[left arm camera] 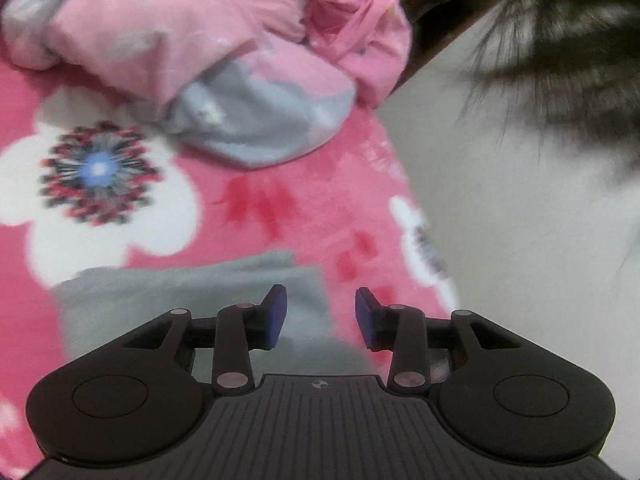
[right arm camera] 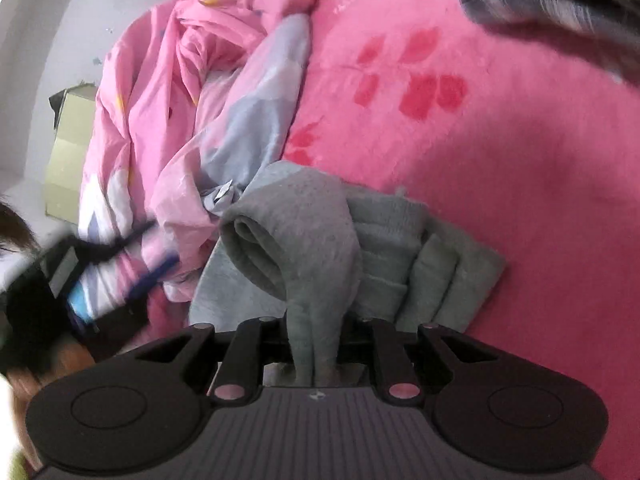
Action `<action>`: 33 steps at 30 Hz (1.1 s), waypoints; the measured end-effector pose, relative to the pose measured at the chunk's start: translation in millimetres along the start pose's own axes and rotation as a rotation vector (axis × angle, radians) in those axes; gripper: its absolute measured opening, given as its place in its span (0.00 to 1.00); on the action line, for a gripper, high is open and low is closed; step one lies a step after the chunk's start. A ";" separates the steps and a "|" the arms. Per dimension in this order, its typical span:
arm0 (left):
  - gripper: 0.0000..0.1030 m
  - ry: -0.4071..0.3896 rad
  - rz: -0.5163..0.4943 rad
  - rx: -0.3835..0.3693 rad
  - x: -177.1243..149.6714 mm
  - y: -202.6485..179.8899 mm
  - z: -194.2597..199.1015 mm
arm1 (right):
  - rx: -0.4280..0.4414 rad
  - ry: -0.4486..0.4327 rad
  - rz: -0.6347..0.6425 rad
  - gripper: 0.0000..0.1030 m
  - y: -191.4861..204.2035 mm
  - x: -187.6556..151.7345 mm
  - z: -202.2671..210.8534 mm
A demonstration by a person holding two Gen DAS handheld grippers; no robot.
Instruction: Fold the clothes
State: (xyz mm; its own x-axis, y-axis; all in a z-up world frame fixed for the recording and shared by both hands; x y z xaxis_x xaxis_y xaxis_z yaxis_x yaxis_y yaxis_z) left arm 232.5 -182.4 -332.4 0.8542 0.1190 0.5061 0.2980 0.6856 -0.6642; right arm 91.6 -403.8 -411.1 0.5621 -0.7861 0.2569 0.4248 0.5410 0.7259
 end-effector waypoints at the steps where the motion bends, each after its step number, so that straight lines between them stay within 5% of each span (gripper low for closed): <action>1: 0.36 0.016 -0.020 0.038 -7.2 4.8 5.3 | 0.006 0.013 -0.006 0.22 -0.2 1.2 0.7; 8: 0.36 0.092 -0.094 0.195 -53.1 25.6 40.7 | 0.000 0.084 -0.148 0.58 -0.8 22.9 11.5; 9: 0.36 0.098 -0.096 0.202 -58.1 26.6 43.2 | -0.016 0.090 -0.165 0.70 -1.9 27.5 12.9; 14: 0.36 0.093 -0.130 0.209 -76.0 23.1 46.5 | -0.054 0.099 -0.160 0.75 -2.3 55.8 26.5; 17: 0.36 0.077 -0.227 0.174 -85.4 5.6 52.7 | -0.104 0.139 -0.059 0.75 8.6 69.2 18.5; 25: 0.36 0.216 -0.700 0.101 -135.3 -34.6 33.2 | -0.206 0.332 0.159 0.44 33.8 68.1 -17.8; 31: 0.37 0.255 -0.852 0.154 -146.9 -31.7 16.1 | -0.253 0.366 0.299 0.32 47.7 62.9 -23.5; 33: 0.29 0.240 -0.868 0.173 -144.7 -33.0 14.4 | -0.269 0.360 0.341 0.24 51.0 62.5 -24.0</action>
State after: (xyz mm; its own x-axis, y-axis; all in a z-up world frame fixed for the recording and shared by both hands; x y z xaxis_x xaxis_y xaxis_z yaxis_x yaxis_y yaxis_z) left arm 92.9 -211.8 -375.8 0.4311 -0.6272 0.6486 0.8252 0.5648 -0.0023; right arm 165.4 -418.2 -373.3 0.8859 -0.4273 0.1806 0.3161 0.8410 0.4392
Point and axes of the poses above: each gripper's, at about its wrist camera, not at the fingertips, and z roughly against the way its jaws point, y to its left, x to its top, the point moved 5 cm from there along -z, roughly the way its jaws point, and after that the axes turned 10 degrees about -x, right-handed, at the moved point
